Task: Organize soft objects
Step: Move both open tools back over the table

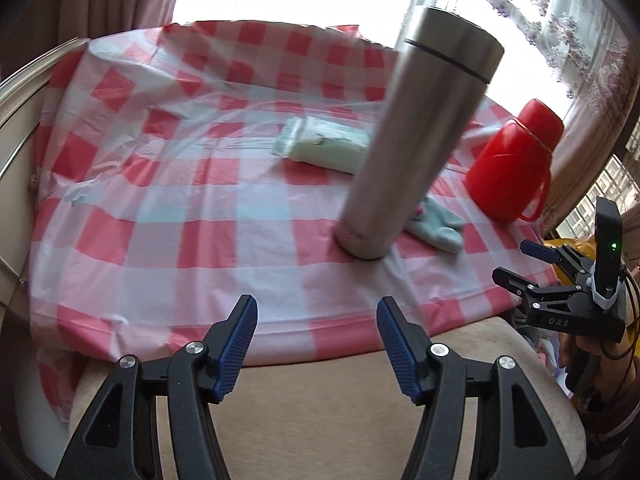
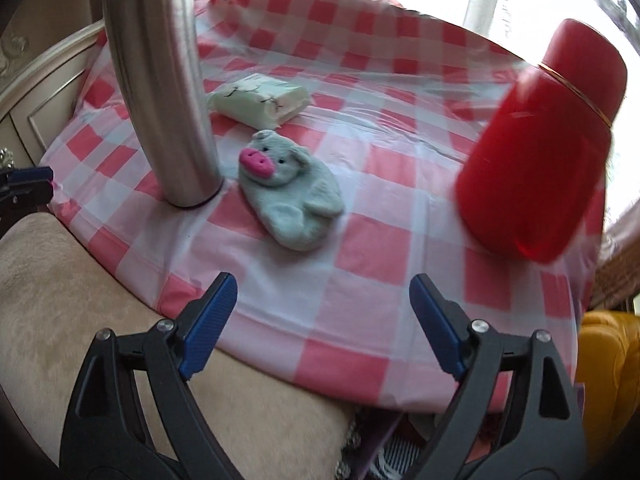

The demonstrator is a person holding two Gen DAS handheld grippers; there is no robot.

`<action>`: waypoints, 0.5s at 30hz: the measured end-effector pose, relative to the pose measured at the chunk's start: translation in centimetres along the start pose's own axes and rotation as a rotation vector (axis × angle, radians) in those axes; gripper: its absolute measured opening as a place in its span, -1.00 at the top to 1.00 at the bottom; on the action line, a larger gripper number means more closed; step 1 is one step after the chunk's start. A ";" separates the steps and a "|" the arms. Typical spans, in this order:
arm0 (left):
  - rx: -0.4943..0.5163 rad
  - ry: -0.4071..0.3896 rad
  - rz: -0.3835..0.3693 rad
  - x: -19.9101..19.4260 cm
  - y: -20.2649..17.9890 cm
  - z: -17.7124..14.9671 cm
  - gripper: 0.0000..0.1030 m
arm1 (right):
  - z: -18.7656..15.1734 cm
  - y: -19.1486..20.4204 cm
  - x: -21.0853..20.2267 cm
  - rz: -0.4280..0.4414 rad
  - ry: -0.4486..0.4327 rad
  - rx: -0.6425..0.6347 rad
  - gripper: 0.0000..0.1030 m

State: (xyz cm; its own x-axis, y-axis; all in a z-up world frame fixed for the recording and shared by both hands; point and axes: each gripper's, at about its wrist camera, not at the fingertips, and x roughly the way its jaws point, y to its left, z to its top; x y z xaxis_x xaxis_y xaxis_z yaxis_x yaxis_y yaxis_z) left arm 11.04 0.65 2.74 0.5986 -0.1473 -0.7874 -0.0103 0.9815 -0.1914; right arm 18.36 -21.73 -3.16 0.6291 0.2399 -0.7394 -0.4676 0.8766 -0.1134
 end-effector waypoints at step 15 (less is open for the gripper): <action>-0.006 0.026 0.039 2.9 5.4 3.1 -0.38 | 4.4 1.4 7.5 0.067 0.083 -0.122 -0.74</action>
State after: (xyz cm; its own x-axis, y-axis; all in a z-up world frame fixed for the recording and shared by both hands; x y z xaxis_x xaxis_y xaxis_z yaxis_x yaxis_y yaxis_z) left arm 15.24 5.88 1.22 0.5766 -0.1124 -0.8093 -0.0380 0.9857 -0.1639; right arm 25.12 -16.89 -5.95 0.5429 0.2570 -0.7995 -0.5824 0.8011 -0.1380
